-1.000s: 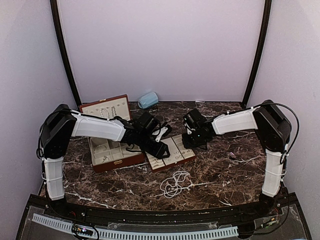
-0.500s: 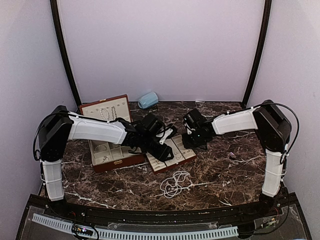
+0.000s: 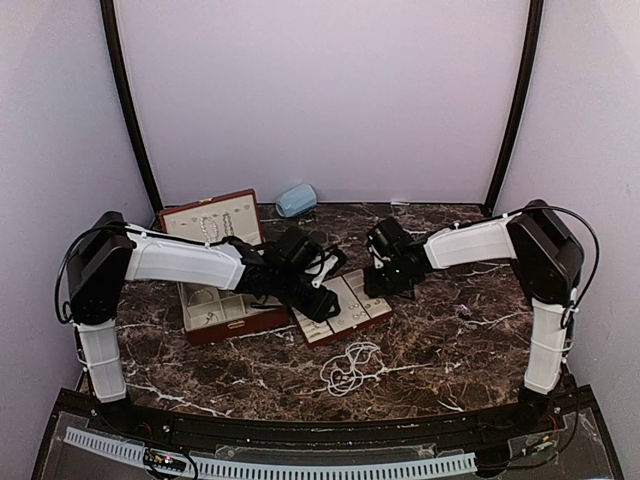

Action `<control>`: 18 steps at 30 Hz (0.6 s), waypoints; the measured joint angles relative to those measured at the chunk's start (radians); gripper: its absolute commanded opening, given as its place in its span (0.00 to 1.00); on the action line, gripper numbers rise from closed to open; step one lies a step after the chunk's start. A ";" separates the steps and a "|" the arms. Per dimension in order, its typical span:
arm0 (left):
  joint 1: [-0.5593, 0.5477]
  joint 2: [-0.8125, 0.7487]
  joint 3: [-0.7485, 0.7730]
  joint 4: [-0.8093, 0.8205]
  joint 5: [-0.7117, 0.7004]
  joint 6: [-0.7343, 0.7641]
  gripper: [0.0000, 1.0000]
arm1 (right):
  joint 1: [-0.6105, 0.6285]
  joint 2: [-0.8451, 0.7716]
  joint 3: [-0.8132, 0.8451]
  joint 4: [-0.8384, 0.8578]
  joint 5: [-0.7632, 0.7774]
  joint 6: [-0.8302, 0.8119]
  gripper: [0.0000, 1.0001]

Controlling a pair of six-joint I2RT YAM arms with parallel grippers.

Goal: Organize the mixed jewelry
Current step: Pick up the earring from the earring holder.

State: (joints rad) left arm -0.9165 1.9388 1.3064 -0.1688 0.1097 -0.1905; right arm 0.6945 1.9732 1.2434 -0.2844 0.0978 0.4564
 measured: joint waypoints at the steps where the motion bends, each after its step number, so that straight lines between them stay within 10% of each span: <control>1: 0.007 -0.024 -0.015 0.004 -0.004 -0.005 0.55 | 0.002 -0.005 0.000 -0.007 0.003 -0.005 0.51; 18: 0.288 -0.344 -0.119 0.047 0.146 -0.056 0.59 | 0.087 -0.137 0.112 -0.079 -0.129 -0.141 0.45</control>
State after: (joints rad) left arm -0.6285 1.5951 1.1873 -0.1215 0.2554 -0.2470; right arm 0.7818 1.8362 1.3552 -0.3630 -0.0315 0.3153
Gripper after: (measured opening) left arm 0.590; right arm 0.469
